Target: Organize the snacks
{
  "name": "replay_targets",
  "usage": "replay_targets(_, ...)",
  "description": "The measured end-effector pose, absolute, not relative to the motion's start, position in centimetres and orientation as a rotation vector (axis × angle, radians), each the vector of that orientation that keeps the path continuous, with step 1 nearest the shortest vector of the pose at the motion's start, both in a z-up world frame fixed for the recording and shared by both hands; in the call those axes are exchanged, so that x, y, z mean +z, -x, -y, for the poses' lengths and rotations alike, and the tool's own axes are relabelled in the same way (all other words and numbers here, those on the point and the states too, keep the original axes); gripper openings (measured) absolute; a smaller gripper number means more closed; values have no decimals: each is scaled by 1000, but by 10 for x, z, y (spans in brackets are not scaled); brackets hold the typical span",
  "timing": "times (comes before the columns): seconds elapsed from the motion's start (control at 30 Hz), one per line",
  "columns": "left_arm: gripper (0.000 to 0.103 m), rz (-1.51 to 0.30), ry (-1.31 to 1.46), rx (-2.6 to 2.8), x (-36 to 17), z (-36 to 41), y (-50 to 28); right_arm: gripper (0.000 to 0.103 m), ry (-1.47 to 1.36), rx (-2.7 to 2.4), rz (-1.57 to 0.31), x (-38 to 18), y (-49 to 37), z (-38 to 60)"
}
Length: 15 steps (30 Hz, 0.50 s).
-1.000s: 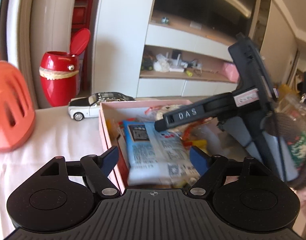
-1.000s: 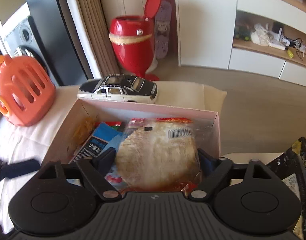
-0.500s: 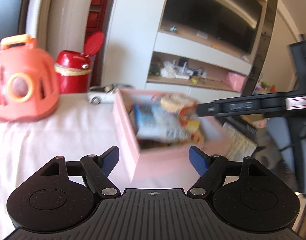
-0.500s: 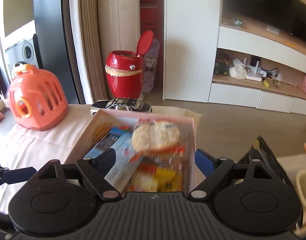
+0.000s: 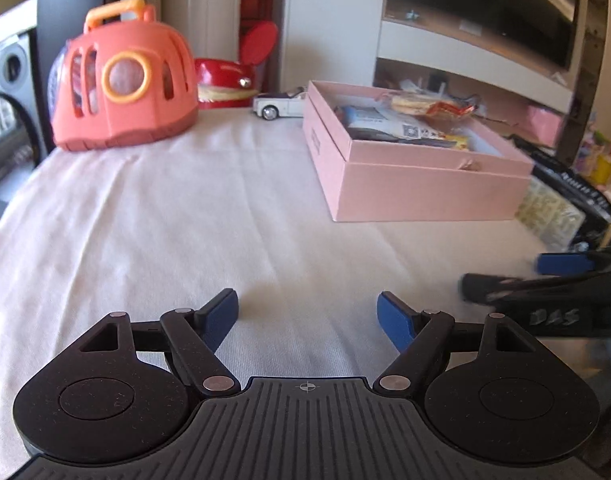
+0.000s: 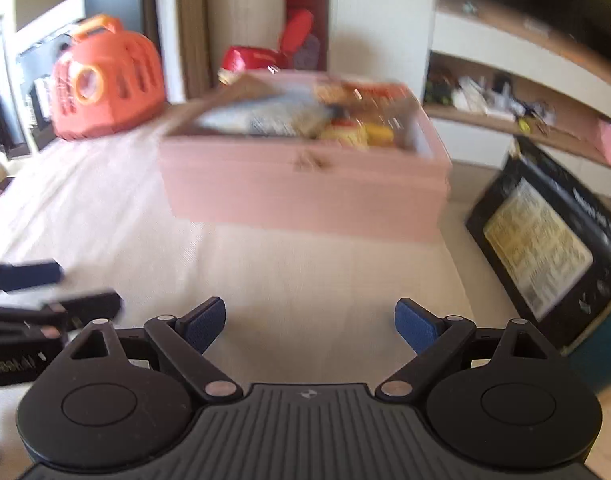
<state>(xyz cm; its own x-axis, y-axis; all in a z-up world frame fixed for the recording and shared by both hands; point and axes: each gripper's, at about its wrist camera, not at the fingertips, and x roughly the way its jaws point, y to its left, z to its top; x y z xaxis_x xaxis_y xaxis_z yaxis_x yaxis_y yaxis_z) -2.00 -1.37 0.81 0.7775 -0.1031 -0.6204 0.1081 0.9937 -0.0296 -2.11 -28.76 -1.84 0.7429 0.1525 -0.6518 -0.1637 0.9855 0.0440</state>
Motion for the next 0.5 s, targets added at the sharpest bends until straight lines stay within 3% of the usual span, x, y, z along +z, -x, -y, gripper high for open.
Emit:
replay_targets(0.07,85,-657,-44,-84,8,22,17,96,7,125,-712,-20,21,291)
replay_targets(0.1,86,-656,-51,-75,8,24,16,102,6,100,-721,-23,19,292)
replay_targets(0.5,88,-660,-40,-48,6,28,10,103,-28,70,-667,-31,26,297)
